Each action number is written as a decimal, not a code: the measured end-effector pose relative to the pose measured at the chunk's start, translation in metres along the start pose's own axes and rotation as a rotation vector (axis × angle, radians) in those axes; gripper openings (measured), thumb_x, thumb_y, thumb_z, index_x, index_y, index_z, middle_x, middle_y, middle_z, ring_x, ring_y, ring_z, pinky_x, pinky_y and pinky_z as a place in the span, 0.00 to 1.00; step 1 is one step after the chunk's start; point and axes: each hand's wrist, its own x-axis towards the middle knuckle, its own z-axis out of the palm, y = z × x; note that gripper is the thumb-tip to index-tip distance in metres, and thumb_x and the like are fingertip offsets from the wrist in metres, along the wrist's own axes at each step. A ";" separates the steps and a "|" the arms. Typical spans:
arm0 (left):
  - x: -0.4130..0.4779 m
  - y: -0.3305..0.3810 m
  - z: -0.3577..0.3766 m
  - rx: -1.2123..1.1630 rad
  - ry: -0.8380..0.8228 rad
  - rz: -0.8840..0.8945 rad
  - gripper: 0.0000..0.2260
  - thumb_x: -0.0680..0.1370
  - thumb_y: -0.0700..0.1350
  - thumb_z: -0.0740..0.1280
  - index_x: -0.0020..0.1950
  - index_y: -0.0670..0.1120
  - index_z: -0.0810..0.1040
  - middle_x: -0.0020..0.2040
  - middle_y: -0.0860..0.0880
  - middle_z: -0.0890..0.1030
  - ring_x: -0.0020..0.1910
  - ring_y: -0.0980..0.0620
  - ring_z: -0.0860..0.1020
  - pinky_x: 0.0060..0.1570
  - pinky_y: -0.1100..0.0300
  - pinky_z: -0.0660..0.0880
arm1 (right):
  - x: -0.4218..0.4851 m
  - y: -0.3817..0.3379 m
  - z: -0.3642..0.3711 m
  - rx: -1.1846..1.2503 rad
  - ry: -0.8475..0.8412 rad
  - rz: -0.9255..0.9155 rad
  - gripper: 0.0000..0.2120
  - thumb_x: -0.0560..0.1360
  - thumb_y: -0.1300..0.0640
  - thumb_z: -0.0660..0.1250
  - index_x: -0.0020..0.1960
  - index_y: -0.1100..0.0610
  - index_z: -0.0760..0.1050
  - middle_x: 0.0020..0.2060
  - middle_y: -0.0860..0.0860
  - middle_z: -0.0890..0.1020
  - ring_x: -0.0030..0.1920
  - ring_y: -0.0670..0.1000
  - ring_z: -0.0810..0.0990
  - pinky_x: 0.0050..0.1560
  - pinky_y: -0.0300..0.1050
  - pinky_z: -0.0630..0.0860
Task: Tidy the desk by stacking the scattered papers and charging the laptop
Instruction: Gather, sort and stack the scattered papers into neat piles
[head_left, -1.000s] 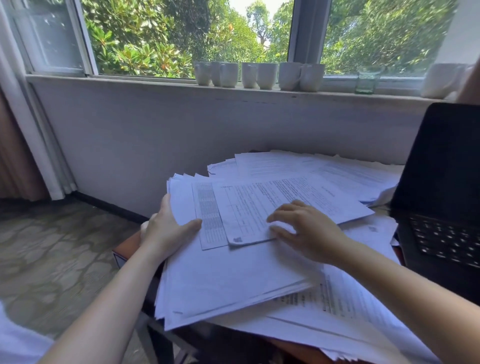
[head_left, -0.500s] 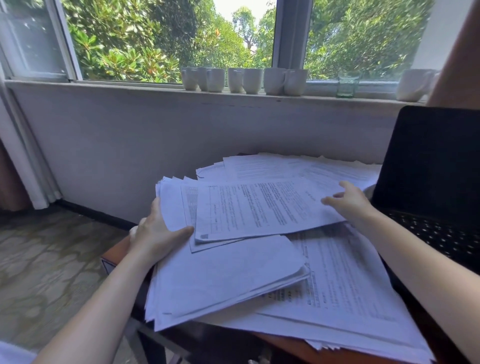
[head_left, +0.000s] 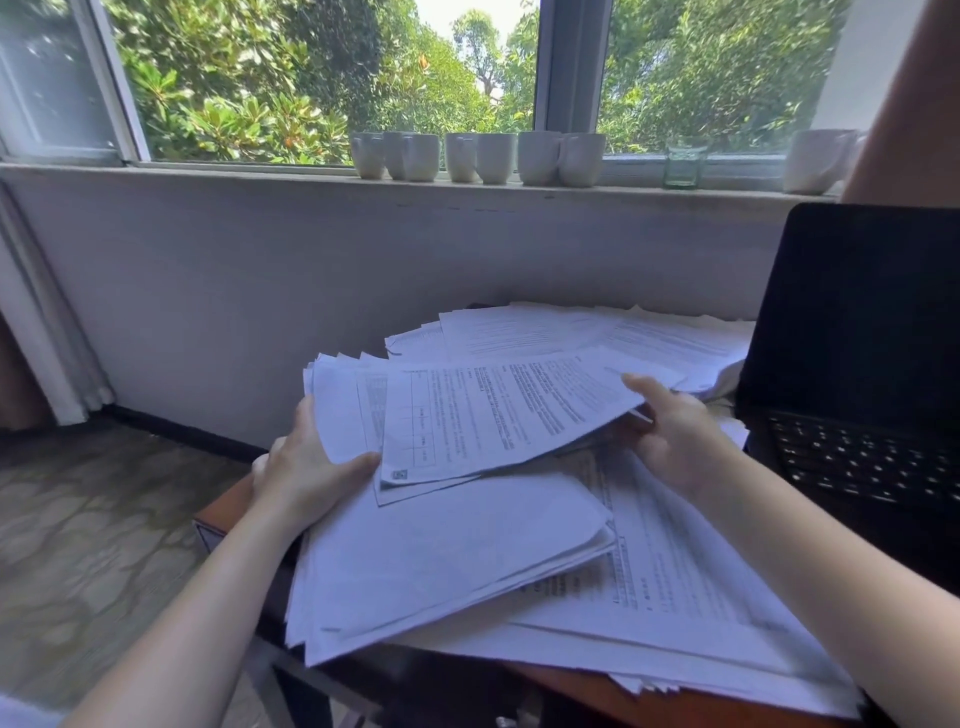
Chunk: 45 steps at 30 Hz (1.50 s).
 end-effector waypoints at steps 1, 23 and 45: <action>-0.001 0.001 0.000 0.000 -0.007 0.001 0.48 0.57 0.67 0.61 0.74 0.54 0.53 0.63 0.48 0.76 0.66 0.43 0.69 0.63 0.50 0.60 | 0.000 0.003 0.003 -0.057 -0.011 0.038 0.06 0.76 0.61 0.66 0.51 0.63 0.76 0.39 0.55 0.84 0.39 0.53 0.83 0.37 0.44 0.81; 0.012 -0.008 0.007 0.071 0.031 -0.017 0.27 0.81 0.54 0.56 0.77 0.46 0.53 0.70 0.44 0.71 0.70 0.43 0.65 0.65 0.49 0.56 | 0.032 -0.022 -0.011 -0.509 0.256 -0.023 0.08 0.75 0.70 0.60 0.52 0.67 0.75 0.39 0.60 0.79 0.26 0.52 0.80 0.22 0.37 0.74; -0.001 0.004 0.002 0.105 0.008 0.001 0.47 0.55 0.72 0.62 0.69 0.50 0.60 0.63 0.49 0.75 0.64 0.44 0.70 0.60 0.48 0.63 | -0.008 0.001 0.007 -0.584 -0.019 0.123 0.06 0.78 0.67 0.59 0.47 0.65 0.74 0.36 0.58 0.81 0.30 0.53 0.81 0.27 0.40 0.79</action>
